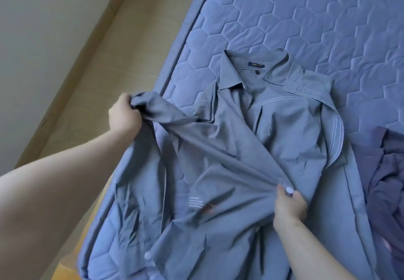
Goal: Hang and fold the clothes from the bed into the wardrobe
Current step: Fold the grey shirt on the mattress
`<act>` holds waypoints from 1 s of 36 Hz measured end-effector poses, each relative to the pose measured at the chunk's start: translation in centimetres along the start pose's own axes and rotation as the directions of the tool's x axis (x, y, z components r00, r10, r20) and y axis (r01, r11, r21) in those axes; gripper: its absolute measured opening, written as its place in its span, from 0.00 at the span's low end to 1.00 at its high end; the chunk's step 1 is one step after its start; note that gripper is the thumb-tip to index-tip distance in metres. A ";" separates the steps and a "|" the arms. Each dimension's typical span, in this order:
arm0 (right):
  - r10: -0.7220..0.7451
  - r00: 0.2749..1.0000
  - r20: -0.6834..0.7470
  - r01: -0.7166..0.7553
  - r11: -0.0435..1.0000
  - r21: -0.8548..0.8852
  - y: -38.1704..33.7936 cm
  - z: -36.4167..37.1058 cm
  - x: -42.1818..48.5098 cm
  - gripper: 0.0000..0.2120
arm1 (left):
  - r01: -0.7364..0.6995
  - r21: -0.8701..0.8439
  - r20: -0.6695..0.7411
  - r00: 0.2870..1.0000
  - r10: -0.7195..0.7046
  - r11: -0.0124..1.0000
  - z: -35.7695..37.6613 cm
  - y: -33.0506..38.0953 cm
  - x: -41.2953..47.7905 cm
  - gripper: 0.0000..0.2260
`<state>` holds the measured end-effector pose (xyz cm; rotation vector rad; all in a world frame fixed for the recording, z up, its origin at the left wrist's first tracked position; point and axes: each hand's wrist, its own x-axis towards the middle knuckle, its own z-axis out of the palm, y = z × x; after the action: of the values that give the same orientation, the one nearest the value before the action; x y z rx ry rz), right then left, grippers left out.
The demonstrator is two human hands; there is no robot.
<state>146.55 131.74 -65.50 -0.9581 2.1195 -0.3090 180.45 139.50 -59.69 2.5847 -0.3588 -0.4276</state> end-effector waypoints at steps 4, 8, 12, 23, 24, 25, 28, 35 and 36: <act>0.028 0.998 0.061 -0.023 0.997 -0.074 -0.1 -0.7 1.0 0.13 | 0.056 -0.005 0.116 0.992 -0.055 0.998 0.9 1.4 0.4 0.27; 0.038 0.986 0.164 -0.035 0.999 -0.021 -0.2 -0.4 0.9 0.14 | -0.091 0.205 0.023 0.996 0.088 0.975 2.9 2.1 -2.6 0.26; -0.020 0.989 0.144 0.027 0.999 -0.044 -0.7 -0.2 1.2 0.16 | -0.429 0.242 0.176 0.901 0.395 0.870 5.5 3.0 -6.2 0.14; -0.181 0.955 0.236 0.208 0.973 -0.096 -0.8 -1.9 2.1 0.24 | -0.030 0.221 0.646 0.753 -0.124 0.975 10.0 2.2 -12.7 0.43; -0.157 0.937 0.314 0.184 0.981 -0.061 -0.5 -1.7 1.9 0.27 | -0.004 0.187 0.653 0.748 -0.121 0.982 10.0 1.9 -13.0 0.42; -0.131 0.915 0.381 0.155 0.987 -0.031 -0.2 -1.6 1.6 0.29 | 0.024 0.146 0.650 0.751 -0.114 0.989 9.9 1.6 -13.3 0.41; -0.059 0.897 0.438 0.041 0.998 0.052 1.2 -1.7 0.3 0.31 | 0.075 0.078 0.604 0.790 -0.107 0.994 9.2 0.1 -13.9 0.36; 0.162 0.729 0.665 -0.200 0.980 -0.019 6.2 -3.3 -3.2 0.15 | 0.299 0.048 0.742 0.628 -0.234 0.953 6.8 -6.0 -16.3 0.31; 0.162 0.694 0.702 -0.201 0.979 -0.028 6.7 -3.5 -3.7 0.16 | 0.296 0.062 0.773 0.590 -0.233 0.953 6.5 -6.7 -16.7 0.29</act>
<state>141.90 138.71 -64.45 -0.6708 1.4595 0.1070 163.92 147.85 -64.55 2.2323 -0.2158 -1.6613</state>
